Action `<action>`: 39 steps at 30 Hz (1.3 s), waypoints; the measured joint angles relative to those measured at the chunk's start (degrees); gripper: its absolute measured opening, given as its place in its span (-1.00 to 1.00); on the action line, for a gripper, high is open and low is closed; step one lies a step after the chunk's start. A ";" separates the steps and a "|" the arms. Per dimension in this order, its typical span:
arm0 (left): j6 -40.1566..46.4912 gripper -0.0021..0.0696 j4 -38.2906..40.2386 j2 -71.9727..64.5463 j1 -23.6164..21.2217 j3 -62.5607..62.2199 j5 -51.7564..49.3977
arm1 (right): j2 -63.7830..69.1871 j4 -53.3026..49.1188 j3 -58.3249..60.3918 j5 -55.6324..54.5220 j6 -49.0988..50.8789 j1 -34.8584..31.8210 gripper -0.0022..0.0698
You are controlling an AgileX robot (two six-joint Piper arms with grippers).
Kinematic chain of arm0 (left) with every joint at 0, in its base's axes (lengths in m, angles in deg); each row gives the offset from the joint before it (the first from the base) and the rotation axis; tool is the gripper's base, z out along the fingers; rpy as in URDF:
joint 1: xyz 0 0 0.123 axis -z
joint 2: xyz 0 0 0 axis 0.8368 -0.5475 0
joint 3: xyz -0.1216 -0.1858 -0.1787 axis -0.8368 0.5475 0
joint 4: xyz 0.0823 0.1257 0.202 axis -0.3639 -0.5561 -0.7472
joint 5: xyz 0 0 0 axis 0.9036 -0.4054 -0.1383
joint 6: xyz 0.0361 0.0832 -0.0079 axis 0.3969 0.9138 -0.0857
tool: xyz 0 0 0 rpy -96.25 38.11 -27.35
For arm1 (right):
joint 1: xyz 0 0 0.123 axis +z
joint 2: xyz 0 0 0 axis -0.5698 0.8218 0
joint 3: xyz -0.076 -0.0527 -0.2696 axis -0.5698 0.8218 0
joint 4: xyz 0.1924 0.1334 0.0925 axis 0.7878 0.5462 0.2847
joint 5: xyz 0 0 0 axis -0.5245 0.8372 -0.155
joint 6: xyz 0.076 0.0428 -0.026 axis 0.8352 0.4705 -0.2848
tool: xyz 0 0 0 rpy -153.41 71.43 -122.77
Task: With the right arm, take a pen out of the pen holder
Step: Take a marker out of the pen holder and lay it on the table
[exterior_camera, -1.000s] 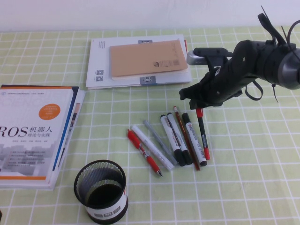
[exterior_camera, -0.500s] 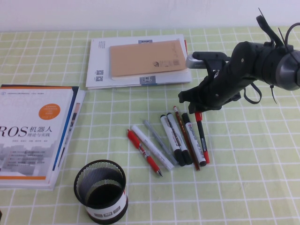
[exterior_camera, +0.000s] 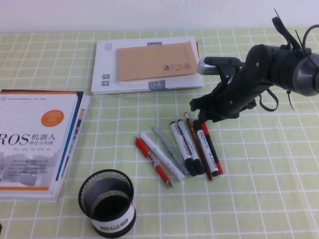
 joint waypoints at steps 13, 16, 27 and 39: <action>0.00 -0.96 0.00 0.00 0.00 0.00 0.00 | -28.74 -1.56 20.36 -5.92 0.00 1.15 -0.83; 0.00 -0.96 0.00 0.00 0.00 0.00 0.00 | -36.40 -2.05 24.03 -4.57 0.00 1.15 -0.93; 0.00 -0.96 0.00 0.00 0.00 0.00 0.00 | -64.64 -4.62 42.73 -3.54 0.00 1.15 -0.97; 0.00 -0.96 0.00 0.00 0.00 0.00 0.00 | -75.50 -6.75 58.59 -3.22 0.00 1.15 -0.97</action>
